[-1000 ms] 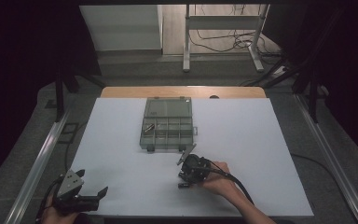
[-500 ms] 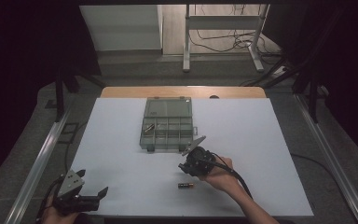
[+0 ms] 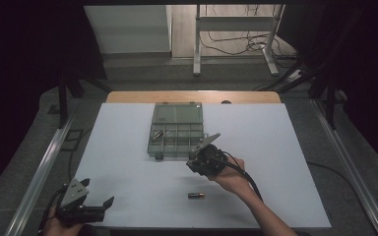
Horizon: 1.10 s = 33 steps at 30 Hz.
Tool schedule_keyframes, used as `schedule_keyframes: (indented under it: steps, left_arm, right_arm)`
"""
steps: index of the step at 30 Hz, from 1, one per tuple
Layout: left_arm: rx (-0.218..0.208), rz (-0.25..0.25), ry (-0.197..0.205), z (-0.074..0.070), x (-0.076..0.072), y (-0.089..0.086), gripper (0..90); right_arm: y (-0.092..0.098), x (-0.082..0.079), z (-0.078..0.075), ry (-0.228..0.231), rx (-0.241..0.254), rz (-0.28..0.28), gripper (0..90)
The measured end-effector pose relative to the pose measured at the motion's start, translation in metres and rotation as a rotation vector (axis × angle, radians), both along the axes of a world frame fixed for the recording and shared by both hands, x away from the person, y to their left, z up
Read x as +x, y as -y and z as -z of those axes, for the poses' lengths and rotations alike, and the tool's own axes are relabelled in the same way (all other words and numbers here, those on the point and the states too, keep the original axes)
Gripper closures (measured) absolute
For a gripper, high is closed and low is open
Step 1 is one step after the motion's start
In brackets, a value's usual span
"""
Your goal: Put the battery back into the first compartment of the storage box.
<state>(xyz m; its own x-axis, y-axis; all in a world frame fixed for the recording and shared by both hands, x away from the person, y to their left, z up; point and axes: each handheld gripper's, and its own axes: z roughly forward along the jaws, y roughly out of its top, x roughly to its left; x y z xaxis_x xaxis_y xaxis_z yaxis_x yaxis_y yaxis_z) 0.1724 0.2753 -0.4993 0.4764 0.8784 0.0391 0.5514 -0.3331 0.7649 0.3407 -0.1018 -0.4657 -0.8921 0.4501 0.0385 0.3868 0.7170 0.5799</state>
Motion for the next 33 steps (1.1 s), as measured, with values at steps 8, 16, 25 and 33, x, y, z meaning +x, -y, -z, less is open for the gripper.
schedule_keyframes:
  steps: [8, 16, 25, 33]
  left_arm:
    - [-0.003, 0.0, 0.001, 0.0, 0.0, 0.0, 1.5]
    - [-0.007, -0.001, 0.002, 0.0, 0.0, -0.001, 1.5]
    - [-0.014, -0.001, 0.003, 0.0, 0.0, -0.002, 1.4]
    - [-0.021, -0.002, 0.003, 0.0, 0.0, -0.002, 1.4]
  right_arm:
    - [-0.008, 0.015, -0.008, 0.014, 0.028, 0.027, 76.9]
    - [-0.019, 0.034, -0.013, 0.031, 0.053, 0.058, 76.9]
    - [-0.034, 0.057, -0.014, 0.043, 0.064, 0.085, 77.0]
    - [-0.048, 0.077, -0.009, 0.046, 0.069, 0.112, 76.9]
